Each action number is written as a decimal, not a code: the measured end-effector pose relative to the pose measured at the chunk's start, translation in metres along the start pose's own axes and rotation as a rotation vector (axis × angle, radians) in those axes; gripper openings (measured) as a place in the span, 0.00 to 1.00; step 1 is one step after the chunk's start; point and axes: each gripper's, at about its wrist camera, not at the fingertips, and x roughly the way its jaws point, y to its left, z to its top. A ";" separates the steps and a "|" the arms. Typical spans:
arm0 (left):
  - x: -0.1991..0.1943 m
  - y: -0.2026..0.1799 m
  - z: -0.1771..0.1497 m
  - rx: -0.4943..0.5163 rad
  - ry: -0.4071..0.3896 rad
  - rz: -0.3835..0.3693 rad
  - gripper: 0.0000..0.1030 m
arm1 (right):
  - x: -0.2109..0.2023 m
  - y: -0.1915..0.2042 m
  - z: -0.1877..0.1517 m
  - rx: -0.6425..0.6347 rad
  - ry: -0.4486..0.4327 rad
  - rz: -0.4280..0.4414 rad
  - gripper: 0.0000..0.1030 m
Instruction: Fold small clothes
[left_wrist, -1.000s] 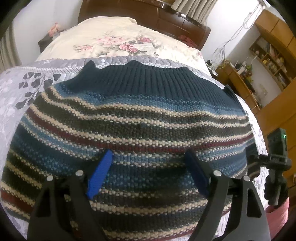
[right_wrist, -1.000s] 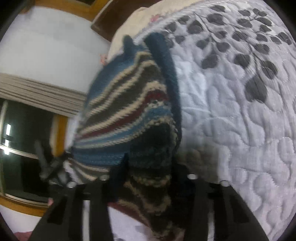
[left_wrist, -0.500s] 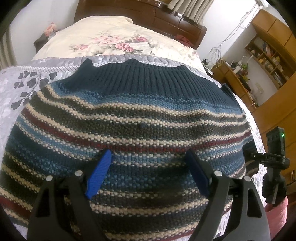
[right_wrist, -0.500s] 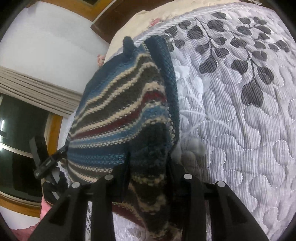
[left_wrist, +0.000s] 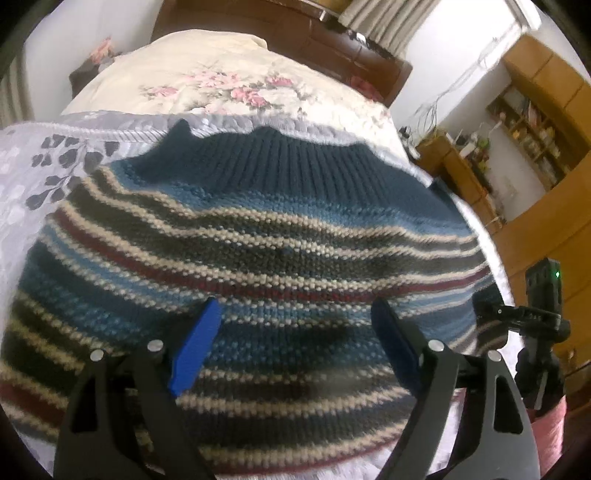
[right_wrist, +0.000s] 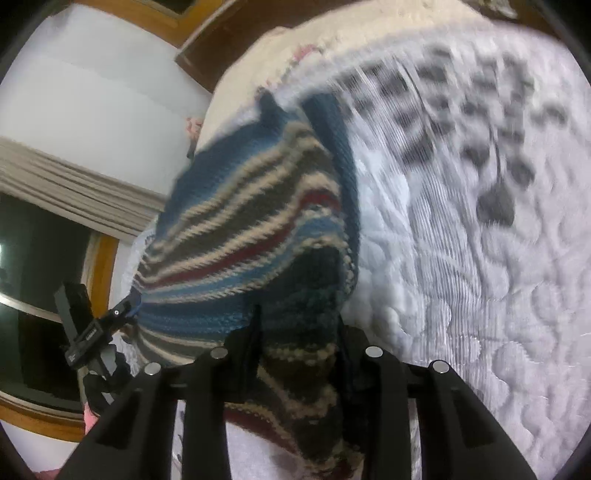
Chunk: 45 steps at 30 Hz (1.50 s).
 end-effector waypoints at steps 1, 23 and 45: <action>-0.007 0.002 0.000 -0.012 -0.012 -0.011 0.80 | -0.006 0.009 0.002 -0.018 -0.014 -0.002 0.32; -0.069 0.048 0.004 -0.118 -0.114 -0.074 0.79 | 0.073 0.265 0.007 -0.566 0.110 -0.005 0.31; -0.042 0.053 0.025 -0.198 -0.048 -0.218 0.79 | 0.083 0.256 -0.004 -0.488 0.150 0.164 0.63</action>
